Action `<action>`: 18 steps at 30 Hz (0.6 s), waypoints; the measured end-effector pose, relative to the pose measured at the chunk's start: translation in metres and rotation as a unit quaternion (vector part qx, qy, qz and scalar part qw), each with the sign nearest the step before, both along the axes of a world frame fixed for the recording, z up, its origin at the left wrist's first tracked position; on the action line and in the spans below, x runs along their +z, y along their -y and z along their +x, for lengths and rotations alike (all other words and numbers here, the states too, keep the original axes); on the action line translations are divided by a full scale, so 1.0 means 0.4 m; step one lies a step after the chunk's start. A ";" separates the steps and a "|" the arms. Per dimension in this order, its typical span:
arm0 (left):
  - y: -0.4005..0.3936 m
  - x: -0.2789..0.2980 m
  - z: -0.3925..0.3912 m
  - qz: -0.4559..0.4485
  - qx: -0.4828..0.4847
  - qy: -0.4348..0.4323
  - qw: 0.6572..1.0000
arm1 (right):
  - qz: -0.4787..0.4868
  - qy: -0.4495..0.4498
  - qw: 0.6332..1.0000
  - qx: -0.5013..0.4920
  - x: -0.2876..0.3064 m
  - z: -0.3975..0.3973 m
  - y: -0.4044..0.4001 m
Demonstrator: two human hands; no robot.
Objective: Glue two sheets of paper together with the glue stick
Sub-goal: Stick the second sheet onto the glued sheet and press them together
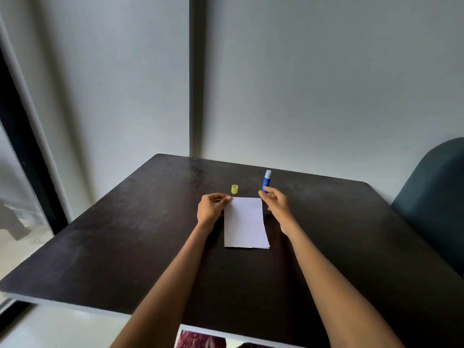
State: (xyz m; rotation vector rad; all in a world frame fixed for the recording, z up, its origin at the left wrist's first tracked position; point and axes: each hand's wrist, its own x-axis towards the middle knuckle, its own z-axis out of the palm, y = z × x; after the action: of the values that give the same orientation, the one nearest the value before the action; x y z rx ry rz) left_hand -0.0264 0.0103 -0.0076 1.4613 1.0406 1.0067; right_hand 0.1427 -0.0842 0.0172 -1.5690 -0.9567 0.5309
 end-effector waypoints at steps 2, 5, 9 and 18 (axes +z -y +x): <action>0.004 -0.003 -0.001 0.024 0.001 -0.015 1.000 | -0.008 0.094 0.995 0.044 0.036 -0.005 -0.032; 0.007 -0.005 -0.003 0.048 0.004 -0.027 0.998 | -0.081 0.222 0.959 0.156 0.083 -0.029 -0.083; 0.010 -0.006 -0.010 0.070 0.009 -0.020 0.997 | -0.163 0.289 0.921 0.205 0.114 -0.061 -0.117; 0.009 -0.008 -0.004 0.057 0.031 -0.005 0.998 | -0.219 0.214 0.938 0.162 0.096 0.036 -0.063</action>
State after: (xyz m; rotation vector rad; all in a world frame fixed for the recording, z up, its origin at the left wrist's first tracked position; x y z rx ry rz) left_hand -0.0280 0.0069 -0.0108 1.5356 1.0546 1.1203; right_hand 0.1572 -0.0590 0.0555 -1.9866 -1.5235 0.6798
